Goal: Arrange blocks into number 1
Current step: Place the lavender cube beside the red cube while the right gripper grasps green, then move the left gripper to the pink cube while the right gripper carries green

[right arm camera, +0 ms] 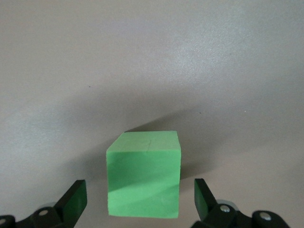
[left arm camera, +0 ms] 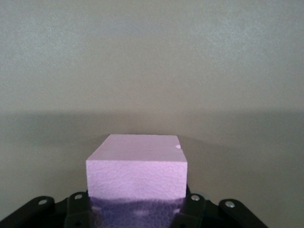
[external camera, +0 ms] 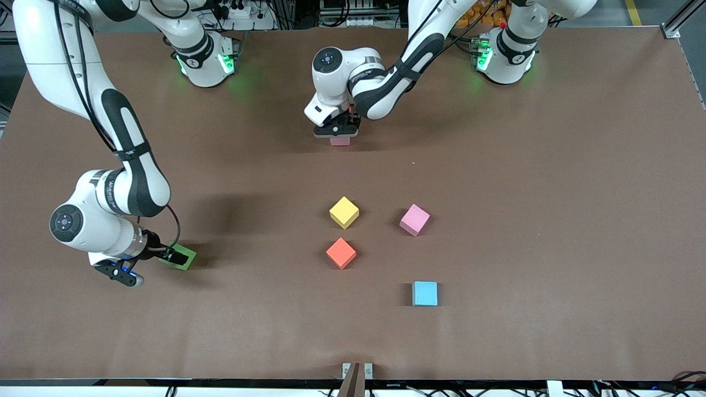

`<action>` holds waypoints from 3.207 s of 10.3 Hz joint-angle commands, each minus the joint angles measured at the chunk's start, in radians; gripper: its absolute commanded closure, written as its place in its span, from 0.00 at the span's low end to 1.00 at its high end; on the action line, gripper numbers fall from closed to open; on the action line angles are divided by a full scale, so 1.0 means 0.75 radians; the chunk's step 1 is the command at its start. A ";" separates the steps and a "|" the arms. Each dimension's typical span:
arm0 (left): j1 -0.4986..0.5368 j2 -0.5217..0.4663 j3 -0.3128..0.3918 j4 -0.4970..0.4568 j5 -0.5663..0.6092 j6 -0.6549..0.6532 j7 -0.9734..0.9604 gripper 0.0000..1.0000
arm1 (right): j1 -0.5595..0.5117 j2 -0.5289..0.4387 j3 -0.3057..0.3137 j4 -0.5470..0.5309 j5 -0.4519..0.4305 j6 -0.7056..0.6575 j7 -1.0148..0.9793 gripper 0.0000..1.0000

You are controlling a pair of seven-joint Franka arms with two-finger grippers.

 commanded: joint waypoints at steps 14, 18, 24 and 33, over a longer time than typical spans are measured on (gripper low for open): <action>0.358 -0.154 0.063 0.145 0.021 -0.189 0.003 0.00 | 0.158 -0.120 -0.048 0.013 0.028 -0.217 -0.096 1.00; 0.612 -0.142 0.063 0.147 0.017 -0.226 -0.040 0.00 | 0.358 -0.233 -0.001 0.015 0.037 -0.430 -0.016 1.00; 0.667 -0.085 0.063 0.157 0.021 -0.226 -0.365 0.00 | 0.669 -0.252 0.093 -0.047 0.045 -0.430 0.154 1.00; 0.651 0.032 0.067 0.247 0.029 -0.226 -0.510 0.00 | 0.788 -0.254 0.357 -0.380 0.043 0.009 0.507 1.00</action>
